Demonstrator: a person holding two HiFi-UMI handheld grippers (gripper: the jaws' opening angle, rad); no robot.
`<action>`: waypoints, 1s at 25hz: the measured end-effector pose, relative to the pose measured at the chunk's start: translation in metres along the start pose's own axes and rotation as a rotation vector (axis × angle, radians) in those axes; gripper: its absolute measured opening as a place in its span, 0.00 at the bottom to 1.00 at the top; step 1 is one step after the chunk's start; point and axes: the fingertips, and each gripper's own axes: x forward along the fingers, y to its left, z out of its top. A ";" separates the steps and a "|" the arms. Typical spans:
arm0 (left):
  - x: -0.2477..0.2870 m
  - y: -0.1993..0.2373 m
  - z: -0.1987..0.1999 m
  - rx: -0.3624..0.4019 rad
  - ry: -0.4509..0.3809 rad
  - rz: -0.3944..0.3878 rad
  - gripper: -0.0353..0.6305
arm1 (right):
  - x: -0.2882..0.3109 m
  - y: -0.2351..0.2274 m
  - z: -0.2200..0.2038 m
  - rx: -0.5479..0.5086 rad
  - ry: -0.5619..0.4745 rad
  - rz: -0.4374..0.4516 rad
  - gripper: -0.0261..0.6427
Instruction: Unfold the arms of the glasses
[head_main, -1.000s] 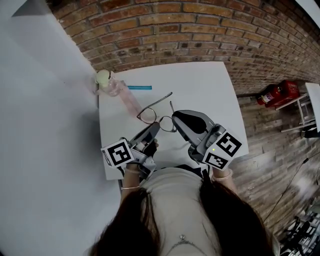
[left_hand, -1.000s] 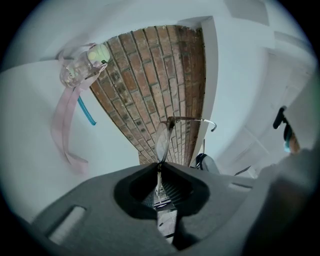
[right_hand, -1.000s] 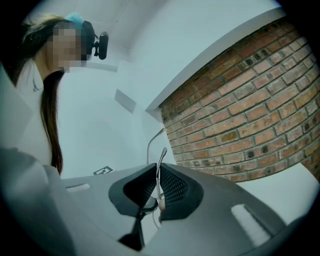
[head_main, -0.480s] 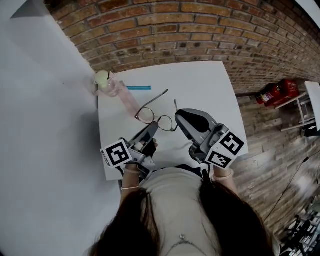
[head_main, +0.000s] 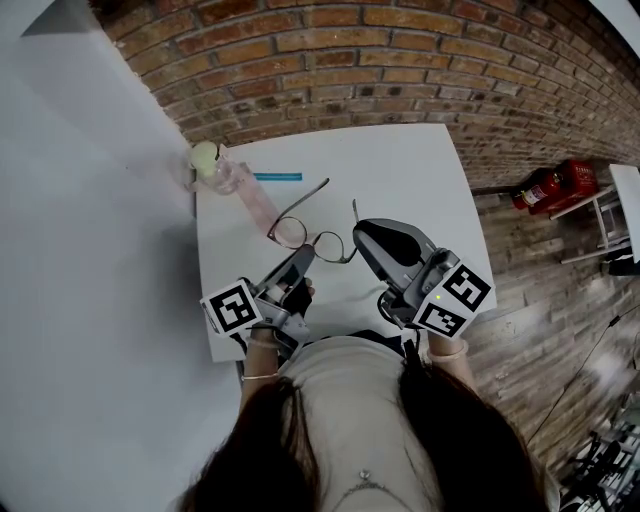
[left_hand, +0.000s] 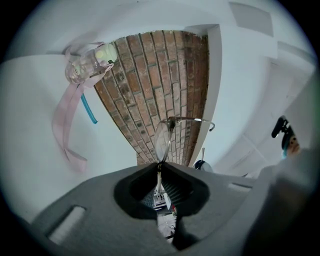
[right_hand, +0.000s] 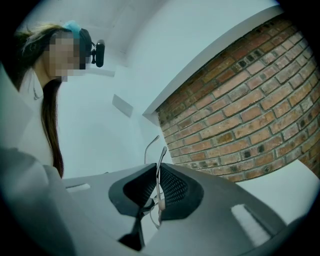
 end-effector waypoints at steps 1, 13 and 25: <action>0.000 0.000 0.000 -0.001 -0.001 -0.004 0.09 | 0.000 -0.001 0.000 0.001 -0.002 -0.001 0.08; -0.001 -0.001 0.005 -0.025 -0.018 -0.033 0.09 | -0.003 -0.004 0.003 0.013 -0.014 -0.009 0.08; -0.003 -0.001 0.009 -0.053 -0.039 -0.059 0.09 | -0.007 -0.007 0.006 0.025 -0.030 -0.015 0.08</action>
